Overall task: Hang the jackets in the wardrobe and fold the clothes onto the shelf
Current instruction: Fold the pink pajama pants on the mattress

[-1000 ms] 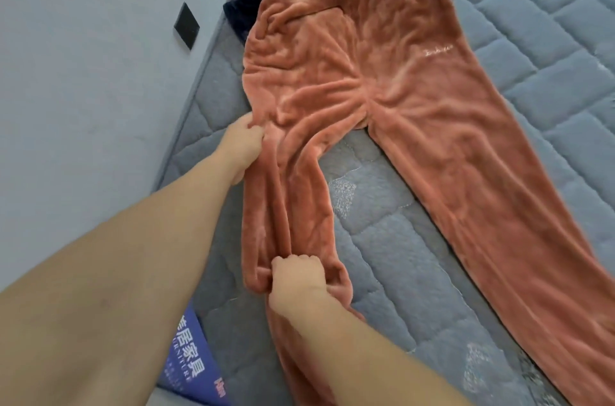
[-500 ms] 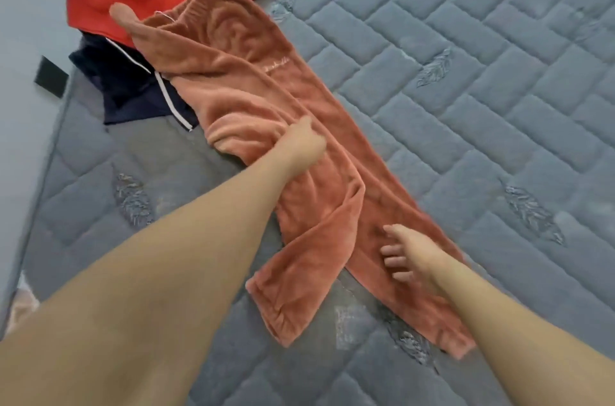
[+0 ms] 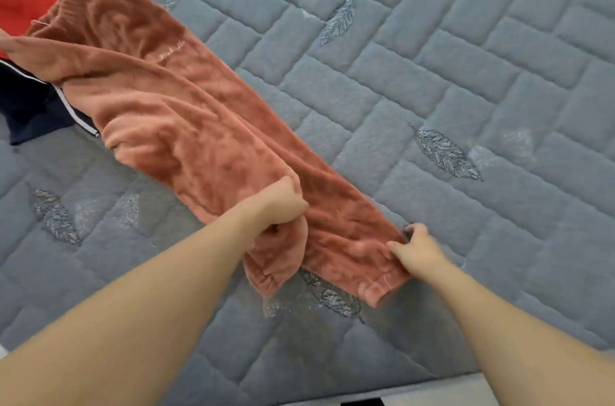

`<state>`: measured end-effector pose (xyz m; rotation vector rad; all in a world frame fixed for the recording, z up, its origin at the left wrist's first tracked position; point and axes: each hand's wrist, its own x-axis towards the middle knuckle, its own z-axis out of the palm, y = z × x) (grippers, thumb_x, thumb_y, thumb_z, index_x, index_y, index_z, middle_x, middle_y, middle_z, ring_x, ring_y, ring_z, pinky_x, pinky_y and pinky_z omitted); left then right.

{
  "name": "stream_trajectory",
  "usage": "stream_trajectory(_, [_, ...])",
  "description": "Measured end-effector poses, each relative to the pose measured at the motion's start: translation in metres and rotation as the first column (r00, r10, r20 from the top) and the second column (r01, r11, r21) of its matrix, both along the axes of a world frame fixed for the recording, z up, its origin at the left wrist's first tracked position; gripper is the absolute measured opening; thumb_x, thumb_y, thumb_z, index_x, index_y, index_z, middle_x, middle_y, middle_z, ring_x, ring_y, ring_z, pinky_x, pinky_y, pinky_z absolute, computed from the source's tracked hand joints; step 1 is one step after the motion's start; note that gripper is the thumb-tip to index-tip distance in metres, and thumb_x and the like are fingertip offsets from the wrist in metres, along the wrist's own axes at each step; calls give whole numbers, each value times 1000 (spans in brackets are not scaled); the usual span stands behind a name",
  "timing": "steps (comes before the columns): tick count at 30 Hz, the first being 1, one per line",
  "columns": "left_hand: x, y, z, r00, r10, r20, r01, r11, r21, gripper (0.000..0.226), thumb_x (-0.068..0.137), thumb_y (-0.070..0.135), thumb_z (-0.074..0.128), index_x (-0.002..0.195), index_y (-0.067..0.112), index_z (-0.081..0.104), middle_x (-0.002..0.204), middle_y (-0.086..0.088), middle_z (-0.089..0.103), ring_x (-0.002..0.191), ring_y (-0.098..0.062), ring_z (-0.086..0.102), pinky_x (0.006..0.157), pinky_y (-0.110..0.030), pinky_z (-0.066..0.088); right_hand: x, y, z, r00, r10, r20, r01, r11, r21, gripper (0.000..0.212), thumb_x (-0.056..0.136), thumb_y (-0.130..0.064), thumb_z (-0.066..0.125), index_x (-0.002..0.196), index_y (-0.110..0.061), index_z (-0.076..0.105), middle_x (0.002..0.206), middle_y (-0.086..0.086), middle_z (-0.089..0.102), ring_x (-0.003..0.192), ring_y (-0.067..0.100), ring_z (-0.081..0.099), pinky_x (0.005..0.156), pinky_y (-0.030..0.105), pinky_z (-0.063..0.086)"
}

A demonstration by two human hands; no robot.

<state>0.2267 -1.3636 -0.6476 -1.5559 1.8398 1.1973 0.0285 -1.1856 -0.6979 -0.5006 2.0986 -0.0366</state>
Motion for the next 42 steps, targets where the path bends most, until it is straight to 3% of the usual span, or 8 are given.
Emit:
stream_trajectory(7, [-95,57,-1,966,250,72,-247,793,557,34,100,32,36,116,3,44,104,-22,68,70,-33,72,48,-34,56,-33,29,-3,991,90,-95,-104,982,-158,7,83,-17,64,85,-18,58,93,2,56,93,30,58,70,32,43])
stream_trajectory(10, [-96,55,-13,965,240,-110,-188,918,350,29,95,14,30,117,9,49,86,-20,71,63,-31,71,51,-34,58,-25,42,0,925,-1,-380,-160,906,-391,21,83,-10,60,104,-12,60,110,11,53,102,34,53,89,41,41])
stream_trajectory(12, [-92,44,-24,981,-59,-186,57,998,-12,33,88,7,39,117,20,47,92,-14,68,78,-32,70,60,-38,57,-6,44,7,991,-44,-130,-33,844,-535,17,89,-31,55,97,-17,61,104,2,60,100,24,56,88,39,45])
stream_trajectory(15, [-77,28,-38,779,-602,176,618,689,-378,47,87,23,51,133,32,45,124,-6,47,115,-32,45,90,-43,43,20,38,9,979,-57,197,127,923,-363,64,77,-74,49,114,-23,55,119,-5,57,114,17,51,96,40,45])
stream_trajectory(20, [-67,12,-51,586,-732,347,795,435,-423,34,96,40,42,126,29,55,142,1,41,130,-28,35,113,-50,20,14,30,-9,978,100,184,-82,991,-102,42,79,-24,58,119,-13,56,131,8,49,108,26,55,82,28,48])
stream_trajectory(25, [-74,23,-54,708,-599,373,695,498,-519,35,92,28,43,123,15,51,142,-6,42,133,-31,33,116,-62,3,-25,18,-4,981,-181,73,191,966,-176,27,77,-16,59,103,-16,51,91,-1,59,85,24,56,62,28,38])
stream_trajectory(32, [-32,78,-51,864,-450,224,463,539,-704,48,73,24,60,118,10,56,126,-18,52,107,-36,48,94,-53,38,22,34,-3,613,-675,410,790,540,-291,35,79,-15,75,106,-9,54,99,7,68,86,16,66,74,30,53])
stream_trajectory(42, [18,99,-48,647,-716,263,745,518,-421,32,80,34,59,109,22,59,128,-13,51,117,-37,48,89,-51,39,14,33,-5,897,-407,169,437,871,-223,35,86,3,52,109,-16,35,108,3,57,98,23,56,82,30,41])
